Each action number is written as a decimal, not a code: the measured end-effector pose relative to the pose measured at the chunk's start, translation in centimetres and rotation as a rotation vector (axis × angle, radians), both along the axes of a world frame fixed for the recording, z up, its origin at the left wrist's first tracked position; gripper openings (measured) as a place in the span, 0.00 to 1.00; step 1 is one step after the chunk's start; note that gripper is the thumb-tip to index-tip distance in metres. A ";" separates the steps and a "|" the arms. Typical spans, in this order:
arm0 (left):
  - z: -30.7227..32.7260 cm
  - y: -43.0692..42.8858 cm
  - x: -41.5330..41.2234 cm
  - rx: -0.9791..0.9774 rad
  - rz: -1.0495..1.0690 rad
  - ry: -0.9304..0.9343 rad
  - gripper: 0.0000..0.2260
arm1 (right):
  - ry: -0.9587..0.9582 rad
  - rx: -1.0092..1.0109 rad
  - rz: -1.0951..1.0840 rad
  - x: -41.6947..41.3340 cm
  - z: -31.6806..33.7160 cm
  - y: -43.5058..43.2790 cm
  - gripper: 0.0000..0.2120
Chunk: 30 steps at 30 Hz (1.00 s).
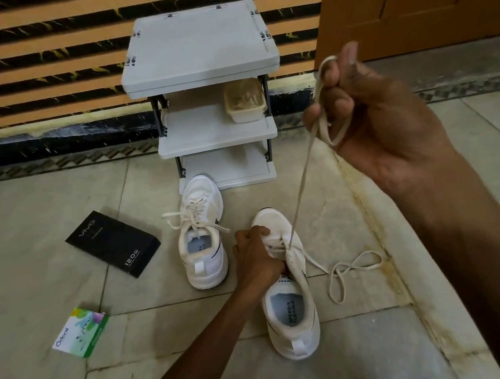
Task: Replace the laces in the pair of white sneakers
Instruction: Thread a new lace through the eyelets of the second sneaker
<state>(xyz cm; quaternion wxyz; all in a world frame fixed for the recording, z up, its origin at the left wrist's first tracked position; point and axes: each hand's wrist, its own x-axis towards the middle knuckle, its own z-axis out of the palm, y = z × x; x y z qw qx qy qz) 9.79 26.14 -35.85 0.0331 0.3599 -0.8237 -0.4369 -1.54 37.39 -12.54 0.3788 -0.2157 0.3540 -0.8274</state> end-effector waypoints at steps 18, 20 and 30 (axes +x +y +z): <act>-2.2 -0.3 0.1 0.061 0.098 0.086 0.25 | -0.071 0.385 -0.076 -1.2 -4.9 0.7 0.13; -2.3 -0.4 0.3 0.102 0.105 0.073 0.26 | 0.277 0.785 -0.160 -1.8 -8.4 2.0 0.14; -2.1 -0.7 0.0 0.169 0.156 0.051 0.21 | 1.135 1.785 -0.275 -2.3 -22.2 8.5 0.09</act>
